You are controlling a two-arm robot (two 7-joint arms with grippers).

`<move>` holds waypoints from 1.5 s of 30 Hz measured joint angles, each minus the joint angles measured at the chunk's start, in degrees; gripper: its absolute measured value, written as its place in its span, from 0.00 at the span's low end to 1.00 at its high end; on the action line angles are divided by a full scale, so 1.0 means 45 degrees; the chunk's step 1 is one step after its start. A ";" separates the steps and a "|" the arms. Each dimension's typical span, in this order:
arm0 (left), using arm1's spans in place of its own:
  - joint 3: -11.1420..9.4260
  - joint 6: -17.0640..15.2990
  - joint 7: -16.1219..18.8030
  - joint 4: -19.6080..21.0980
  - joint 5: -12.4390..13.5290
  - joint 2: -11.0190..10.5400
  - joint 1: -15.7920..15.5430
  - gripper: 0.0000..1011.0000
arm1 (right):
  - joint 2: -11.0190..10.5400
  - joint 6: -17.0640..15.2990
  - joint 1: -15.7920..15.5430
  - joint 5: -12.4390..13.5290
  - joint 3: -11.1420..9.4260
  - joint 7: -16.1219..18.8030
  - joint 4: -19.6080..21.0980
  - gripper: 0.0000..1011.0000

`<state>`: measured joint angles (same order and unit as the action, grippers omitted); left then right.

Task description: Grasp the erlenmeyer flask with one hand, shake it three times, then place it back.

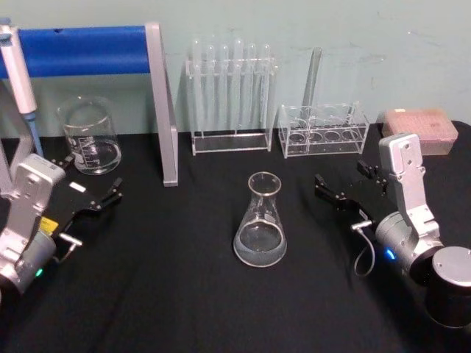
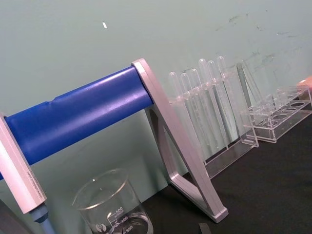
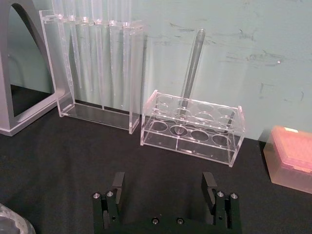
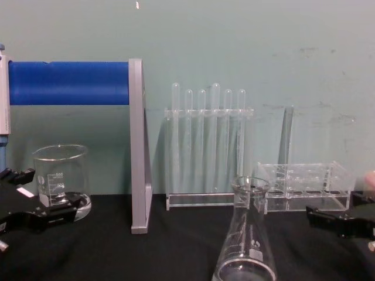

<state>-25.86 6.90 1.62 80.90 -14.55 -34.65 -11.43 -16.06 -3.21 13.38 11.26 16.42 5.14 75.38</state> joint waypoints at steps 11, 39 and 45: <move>0.0000 0.0000 0.0000 0.0000 0.0000 0.0000 0.0000 0.99 | -0.0040 0.0016 -0.0017 0.0008 0.0030 0.0014 0.0021 0.99; 0.0000 0.0001 0.0000 0.0000 -0.0001 0.0000 -0.0001 0.99 | -0.0071 0.0064 -0.0035 0.0046 0.0058 0.0023 0.0046 0.99; 0.0000 0.0000 0.0000 0.0000 0.0000 -0.0001 0.0000 0.99 | -0.0071 0.0066 -0.0035 0.0050 0.0058 0.0023 0.0046 0.99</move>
<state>-25.86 6.91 1.62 80.90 -14.55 -34.65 -11.43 -16.38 -2.92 13.22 11.48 16.68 5.24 75.58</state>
